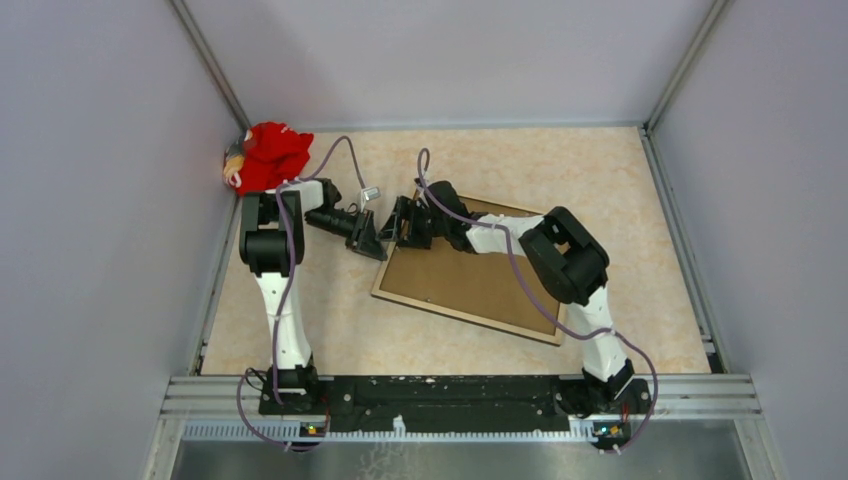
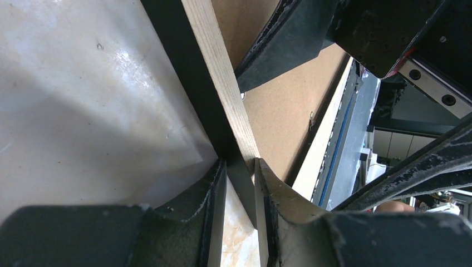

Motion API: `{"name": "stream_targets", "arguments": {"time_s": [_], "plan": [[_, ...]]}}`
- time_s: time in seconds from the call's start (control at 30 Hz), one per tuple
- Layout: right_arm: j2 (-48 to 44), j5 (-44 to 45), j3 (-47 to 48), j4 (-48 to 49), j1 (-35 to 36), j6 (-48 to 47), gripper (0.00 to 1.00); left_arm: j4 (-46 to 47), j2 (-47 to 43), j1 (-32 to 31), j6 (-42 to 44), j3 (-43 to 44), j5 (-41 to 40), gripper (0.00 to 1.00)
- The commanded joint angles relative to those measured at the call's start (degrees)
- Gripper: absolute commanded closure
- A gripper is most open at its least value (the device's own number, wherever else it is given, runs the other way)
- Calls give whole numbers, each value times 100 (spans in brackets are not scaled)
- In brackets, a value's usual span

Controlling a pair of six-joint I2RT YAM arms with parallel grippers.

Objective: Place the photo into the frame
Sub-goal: Install the photo frame at the center of the board.

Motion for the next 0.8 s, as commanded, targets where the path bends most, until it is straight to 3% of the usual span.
{"name": "stream_targets", "arguments": {"time_s": [0.0,0.27,0.4,0.53,0.73,0.77], "plan": [[180,-89,156,-22,139,107,23,300,-47,-55,128,-53,-265,69],[-263,-82,219,-357,20,-539,22,221,-116,-58,162,9,-250,69],[-1155,409,-79,-1258,-23,-2027,21,30,-221,-3,225,166,-218,62],[-2443,620,-1252,-1764,10,-3271,20,-194,-373,48,343,390,-263,56],[-4226,1007,-3080,-2378,416,-4438,25,-310,-893,201,368,507,-340,39],[-4386,1079,-3297,-2406,529,-4520,27,-344,-981,221,398,498,-347,19]]}}
